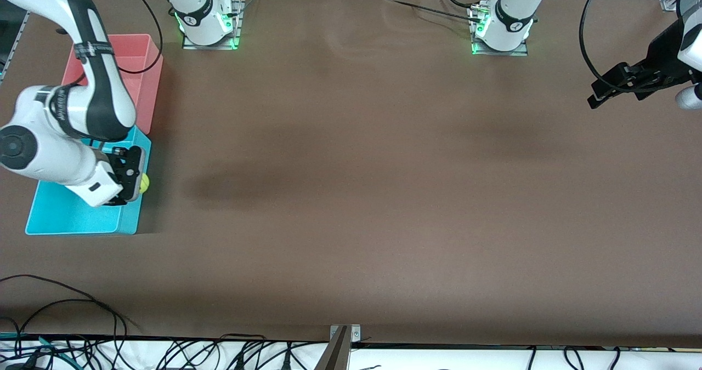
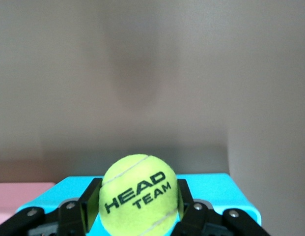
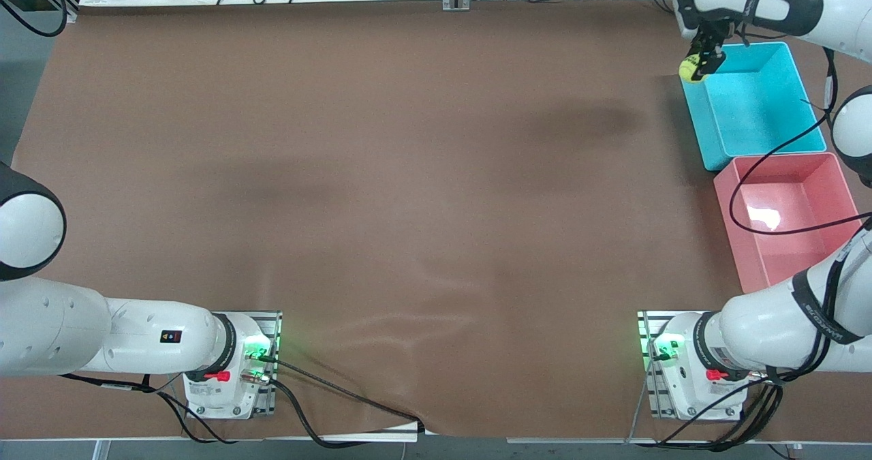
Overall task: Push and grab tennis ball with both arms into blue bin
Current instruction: 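Grasp the tennis ball with the right gripper and lift it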
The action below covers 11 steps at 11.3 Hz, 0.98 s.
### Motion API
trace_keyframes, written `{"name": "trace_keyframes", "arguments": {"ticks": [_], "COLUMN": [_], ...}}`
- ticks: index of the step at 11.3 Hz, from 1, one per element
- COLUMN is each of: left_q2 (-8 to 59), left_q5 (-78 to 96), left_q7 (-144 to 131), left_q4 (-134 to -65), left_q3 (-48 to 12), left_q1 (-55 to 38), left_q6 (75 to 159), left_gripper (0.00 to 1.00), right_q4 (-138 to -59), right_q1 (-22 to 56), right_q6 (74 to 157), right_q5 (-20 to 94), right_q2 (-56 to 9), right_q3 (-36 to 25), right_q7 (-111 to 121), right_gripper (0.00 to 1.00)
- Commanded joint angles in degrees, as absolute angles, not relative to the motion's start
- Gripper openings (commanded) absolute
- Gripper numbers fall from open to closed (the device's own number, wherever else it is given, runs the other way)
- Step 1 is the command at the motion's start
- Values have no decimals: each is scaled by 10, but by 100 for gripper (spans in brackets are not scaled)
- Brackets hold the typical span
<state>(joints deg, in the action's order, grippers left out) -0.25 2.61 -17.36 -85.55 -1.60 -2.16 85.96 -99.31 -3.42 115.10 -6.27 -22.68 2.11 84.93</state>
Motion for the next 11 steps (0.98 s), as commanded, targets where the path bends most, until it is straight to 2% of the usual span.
{"name": "trace_keyframes", "arguments": {"ticks": [1, 6, 11], "left_q2": [-5, -4, -3], "left_q5": [37, 36, 36], "left_q7": [-180, -181, -180], "left_q4": [-858, -857, -857], "left_q3": [-14, -14, -14], "left_q1": [-25, -24, -24], "left_q6": [854, 854, 854], "left_gripper": [100, 100, 100], "right_q4": [-957, -965, -976], "right_q1": [-48, -117, -175], "right_q6": [1102, 1100, 1100], "right_q5": [-49, -38, -38], "right_q2": [-239, -256, -316], "right_q3": [-15, -37, -40], "right_q7": [844, 753, 704], "right_gripper": [3, 1, 1]}}
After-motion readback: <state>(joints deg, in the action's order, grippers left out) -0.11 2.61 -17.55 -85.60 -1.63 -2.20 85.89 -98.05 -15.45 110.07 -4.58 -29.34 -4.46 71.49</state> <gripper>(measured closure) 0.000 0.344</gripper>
